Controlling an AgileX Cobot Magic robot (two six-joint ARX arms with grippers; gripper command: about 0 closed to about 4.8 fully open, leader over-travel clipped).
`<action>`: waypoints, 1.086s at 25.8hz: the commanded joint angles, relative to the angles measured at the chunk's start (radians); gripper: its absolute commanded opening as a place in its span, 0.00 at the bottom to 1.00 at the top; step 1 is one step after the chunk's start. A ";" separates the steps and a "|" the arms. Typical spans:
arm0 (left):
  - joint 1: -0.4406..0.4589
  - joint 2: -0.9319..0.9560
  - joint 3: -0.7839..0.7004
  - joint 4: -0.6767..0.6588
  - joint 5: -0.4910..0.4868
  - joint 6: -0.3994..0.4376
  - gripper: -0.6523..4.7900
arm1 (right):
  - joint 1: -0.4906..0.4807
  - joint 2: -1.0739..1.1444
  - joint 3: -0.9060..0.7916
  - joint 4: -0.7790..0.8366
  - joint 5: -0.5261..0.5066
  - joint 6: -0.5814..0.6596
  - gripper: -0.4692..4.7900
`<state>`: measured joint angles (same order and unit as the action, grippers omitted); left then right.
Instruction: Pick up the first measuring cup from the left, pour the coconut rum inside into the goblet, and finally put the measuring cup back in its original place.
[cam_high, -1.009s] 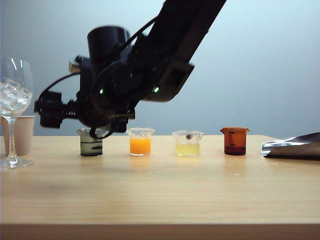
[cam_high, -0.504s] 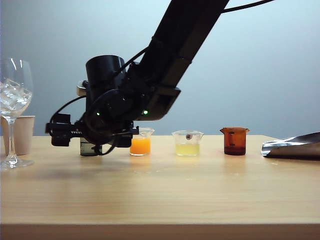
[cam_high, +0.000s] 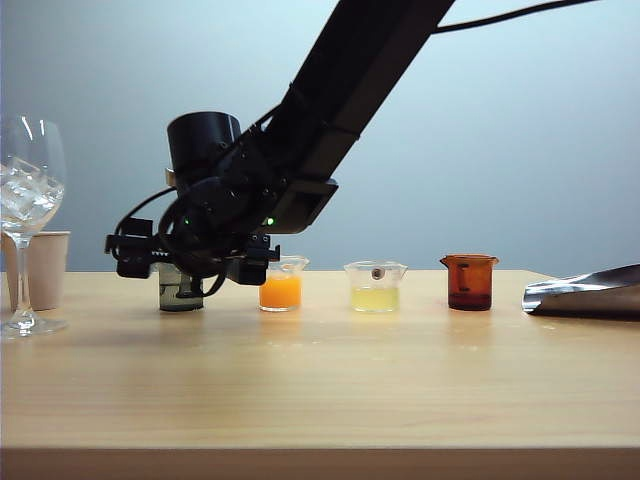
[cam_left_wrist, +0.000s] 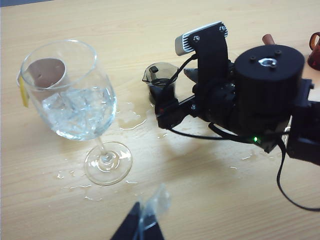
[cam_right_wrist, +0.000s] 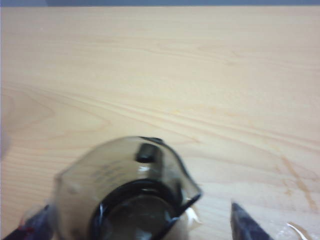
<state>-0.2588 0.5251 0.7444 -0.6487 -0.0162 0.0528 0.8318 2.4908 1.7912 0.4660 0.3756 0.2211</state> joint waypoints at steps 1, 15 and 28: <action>0.000 -0.002 0.002 0.007 0.001 0.003 0.11 | -0.002 0.021 0.061 -0.056 -0.016 0.022 1.00; 0.000 -0.002 0.002 0.006 -0.007 0.003 0.11 | -0.001 0.098 0.207 -0.224 -0.040 0.024 1.00; 0.000 -0.002 0.002 -0.009 -0.007 0.003 0.11 | -0.004 0.122 0.208 -0.169 -0.038 0.106 0.85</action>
<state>-0.2588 0.5251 0.7444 -0.6662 -0.0193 0.0528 0.8257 2.6133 1.9949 0.2741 0.3332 0.3153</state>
